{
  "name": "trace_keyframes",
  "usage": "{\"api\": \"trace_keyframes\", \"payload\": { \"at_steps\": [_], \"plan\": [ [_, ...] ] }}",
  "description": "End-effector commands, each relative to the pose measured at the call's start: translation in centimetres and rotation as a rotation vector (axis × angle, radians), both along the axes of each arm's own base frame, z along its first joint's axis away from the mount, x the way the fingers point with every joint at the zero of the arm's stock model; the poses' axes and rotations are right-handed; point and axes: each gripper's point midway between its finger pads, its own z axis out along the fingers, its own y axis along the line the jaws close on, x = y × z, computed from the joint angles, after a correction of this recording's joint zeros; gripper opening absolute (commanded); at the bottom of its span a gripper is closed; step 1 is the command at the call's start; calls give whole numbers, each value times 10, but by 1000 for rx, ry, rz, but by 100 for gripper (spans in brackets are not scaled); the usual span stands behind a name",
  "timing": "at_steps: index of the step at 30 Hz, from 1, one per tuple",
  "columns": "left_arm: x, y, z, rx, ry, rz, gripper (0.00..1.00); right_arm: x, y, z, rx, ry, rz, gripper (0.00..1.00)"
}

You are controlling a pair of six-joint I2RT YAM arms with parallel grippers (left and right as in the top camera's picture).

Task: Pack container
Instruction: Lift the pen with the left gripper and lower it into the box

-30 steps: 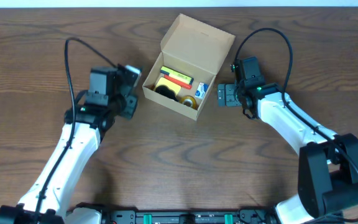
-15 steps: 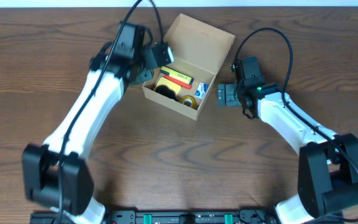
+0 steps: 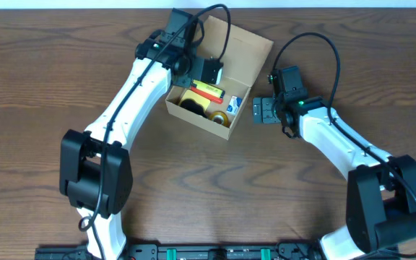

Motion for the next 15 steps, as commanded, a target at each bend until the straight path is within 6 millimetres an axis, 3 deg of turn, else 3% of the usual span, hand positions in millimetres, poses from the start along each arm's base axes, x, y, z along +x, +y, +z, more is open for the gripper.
{"api": "trace_keyframes", "payload": {
  "at_steps": [1, 15],
  "plan": [
    [-4, -17, 5, -59, 15, -96, 11, 0, -4, -4, 3, 10, -18, 99],
    [-4, -26, -25, -28, 47, -239, 11, 0, -4, -4, 3, 10, -18, 99]
  ]
}}
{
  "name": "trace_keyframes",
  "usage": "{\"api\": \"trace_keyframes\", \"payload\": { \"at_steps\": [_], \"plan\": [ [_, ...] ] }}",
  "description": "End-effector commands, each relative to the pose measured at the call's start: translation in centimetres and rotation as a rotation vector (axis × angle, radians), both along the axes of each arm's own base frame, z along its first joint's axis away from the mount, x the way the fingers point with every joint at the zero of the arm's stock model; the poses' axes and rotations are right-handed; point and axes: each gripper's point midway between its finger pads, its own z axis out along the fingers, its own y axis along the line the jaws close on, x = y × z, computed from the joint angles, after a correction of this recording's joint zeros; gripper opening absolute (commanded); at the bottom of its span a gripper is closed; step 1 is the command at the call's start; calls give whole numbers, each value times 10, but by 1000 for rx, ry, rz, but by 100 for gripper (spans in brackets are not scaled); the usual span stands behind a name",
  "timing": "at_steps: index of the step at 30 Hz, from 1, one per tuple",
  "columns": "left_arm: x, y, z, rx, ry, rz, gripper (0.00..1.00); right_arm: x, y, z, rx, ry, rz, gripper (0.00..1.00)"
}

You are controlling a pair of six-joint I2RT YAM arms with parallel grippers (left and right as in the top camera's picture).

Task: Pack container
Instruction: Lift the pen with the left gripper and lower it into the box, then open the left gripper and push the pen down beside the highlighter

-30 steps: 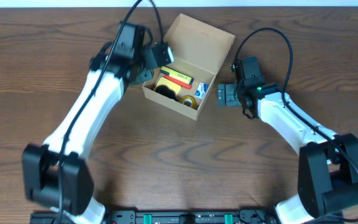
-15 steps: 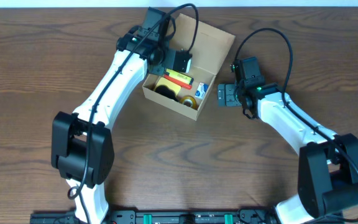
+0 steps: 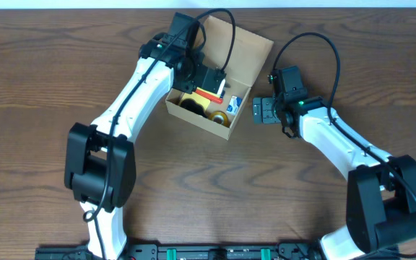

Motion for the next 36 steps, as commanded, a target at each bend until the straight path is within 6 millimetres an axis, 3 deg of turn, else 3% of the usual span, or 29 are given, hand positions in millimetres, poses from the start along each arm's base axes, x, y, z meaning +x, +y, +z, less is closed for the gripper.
{"api": "trace_keyframes", "payload": {
  "at_steps": [1, 5, 11, 13, 16, 23, 28, 33, 36],
  "plan": [
    [6, -7, -2, -6, -17, -66, 11, 0, -4, -4, 3, 10, -18, 99],
    [10, -13, -14, -21, -14, -85, 11, 0, -4, -4, 2, 10, -19, 99],
    [13, -20, -15, -55, -19, -100, 14, 0, -4, -4, 3, 10, -18, 99],
    [13, -19, -15, -54, -18, -99, 18, 0, -4, -4, 3, 10, -18, 99],
    [13, -19, -15, -59, -14, -87, 36, 0, -4, -4, 3, 10, -18, 99],
    [15, -17, -11, -72, -8, -19, 38, 0, -4, -4, 3, 10, -18, 99],
    [15, -17, 22, -120, -48, 32, 37, 0, -4, -4, 3, 10, -18, 99],
    [10, -14, 79, -219, -104, 145, 37, 0, -4, -4, 3, 10, -18, 99],
    [10, 1, 104, -229, -149, 270, 37, 0, -4, -4, 3, 10, -18, 99]
  ]
}}
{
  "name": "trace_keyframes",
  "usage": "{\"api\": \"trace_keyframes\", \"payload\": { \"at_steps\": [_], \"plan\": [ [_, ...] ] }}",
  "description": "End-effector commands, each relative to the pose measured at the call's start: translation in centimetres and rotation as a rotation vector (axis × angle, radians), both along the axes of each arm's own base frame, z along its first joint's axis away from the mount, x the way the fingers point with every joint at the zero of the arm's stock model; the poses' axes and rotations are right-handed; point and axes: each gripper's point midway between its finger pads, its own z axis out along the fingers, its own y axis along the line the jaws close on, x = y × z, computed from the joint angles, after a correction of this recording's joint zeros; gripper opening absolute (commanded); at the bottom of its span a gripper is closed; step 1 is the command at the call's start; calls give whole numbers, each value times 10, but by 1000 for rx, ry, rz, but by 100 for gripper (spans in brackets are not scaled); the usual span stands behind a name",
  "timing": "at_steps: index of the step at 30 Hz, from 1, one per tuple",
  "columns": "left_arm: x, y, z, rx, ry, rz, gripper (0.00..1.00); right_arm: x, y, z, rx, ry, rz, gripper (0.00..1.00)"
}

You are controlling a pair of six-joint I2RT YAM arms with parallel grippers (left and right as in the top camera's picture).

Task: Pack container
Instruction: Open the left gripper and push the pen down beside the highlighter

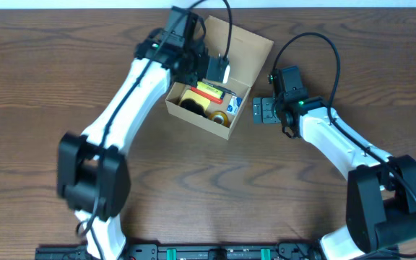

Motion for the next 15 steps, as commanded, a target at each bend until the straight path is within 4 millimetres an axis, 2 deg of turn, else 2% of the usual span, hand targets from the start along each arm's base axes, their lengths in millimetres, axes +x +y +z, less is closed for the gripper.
{"api": "trace_keyframes", "payload": {
  "at_steps": [1, 4, 7, 11, 15],
  "plan": [
    [2, 21, 40, -27, -47, 179, 37, 0, -4, -4, 3, 10, -19, 99],
    [-2, 45, 35, 34, -17, 269, 40, 0, -4, -4, 3, 10, -19, 99],
    [-10, 57, 22, 55, 52, 294, 47, 0, -4, -4, 3, 10, -19, 99],
    [-17, 62, 5, 57, 121, 293, 63, 0, -4, -4, 3, 10, -19, 99],
    [-18, 60, -11, 7, 193, 297, 68, 0, -4, -4, 3, 10, -19, 99]
  ]
}}
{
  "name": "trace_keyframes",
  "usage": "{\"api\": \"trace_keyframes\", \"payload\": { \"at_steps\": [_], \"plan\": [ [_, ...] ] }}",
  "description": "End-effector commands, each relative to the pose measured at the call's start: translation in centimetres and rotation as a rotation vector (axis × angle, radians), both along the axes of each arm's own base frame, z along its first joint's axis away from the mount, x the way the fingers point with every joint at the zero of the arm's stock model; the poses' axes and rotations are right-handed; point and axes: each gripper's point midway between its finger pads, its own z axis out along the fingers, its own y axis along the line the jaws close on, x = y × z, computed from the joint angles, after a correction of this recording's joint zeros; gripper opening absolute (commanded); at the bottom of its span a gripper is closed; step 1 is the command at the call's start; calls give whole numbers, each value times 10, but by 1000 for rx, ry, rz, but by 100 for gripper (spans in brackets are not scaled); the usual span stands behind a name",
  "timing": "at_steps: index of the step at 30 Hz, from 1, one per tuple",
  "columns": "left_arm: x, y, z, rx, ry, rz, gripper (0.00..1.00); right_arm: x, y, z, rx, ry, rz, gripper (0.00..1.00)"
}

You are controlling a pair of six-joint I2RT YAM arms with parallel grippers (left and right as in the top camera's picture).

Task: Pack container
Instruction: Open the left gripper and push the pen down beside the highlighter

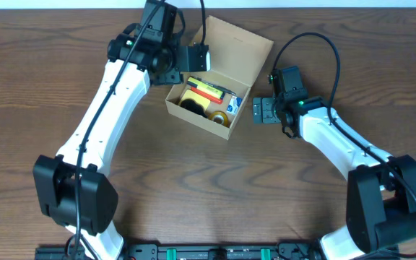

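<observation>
An open cardboard box (226,128) sits mid-table, its lid flap (240,43) folded back to the upper right. Inside lie a black tape roll (189,105), a yellow tape roll (219,115), a long orange and yellow item (206,89) and a small blue and white item (231,99). My left gripper (197,58) hovers just off the box's far left corner, jaws apparently open, with nothing seen in them. My right gripper (260,111) rests beside the box's right wall, apparently open and empty.
The brown wooden table (49,144) spreads around the box. The left arm (107,108) runs diagonally across the left half, the right arm (338,141) across the right half. Black cables (316,43) loop above both wrists.
My left gripper has moved from over the box's back edge to the left and farther away, now outside the box's far left corner. The right arm and box contents look unchanged.
My left gripper first stood over the back of the box interior, then a little deeper above the orange item, then up at the box's back edge. Now it is outside the box. The right gripper stayed by the right wall throughout.
</observation>
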Motion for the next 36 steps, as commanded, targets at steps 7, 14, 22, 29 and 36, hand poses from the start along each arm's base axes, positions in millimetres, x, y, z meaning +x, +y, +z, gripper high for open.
{"api": "trace_keyframes", "payload": {
  "at_steps": [7, 14, 22, 29, 36],
  "plan": [
    [2, 1, -47, -102, 159, 166, 66, 0, -4, -4, 3, 10, -19, 99],
    [8, -1, -51, -226, 204, 397, 71, 0, -4, -4, 3, 10, -19, 99],
    [19, -1, -63, -352, 253, 639, 66, 0, -4, -4, 3, 10, -19, 99],
    [31, -4, -79, -428, 280, 778, 65, 0, -4, -4, 3, 10, -19, 99],
    [32, -1, -92, -454, 318, 872, 57, 0, -4, -4, 3, 10, -19, 99]
  ]
}}
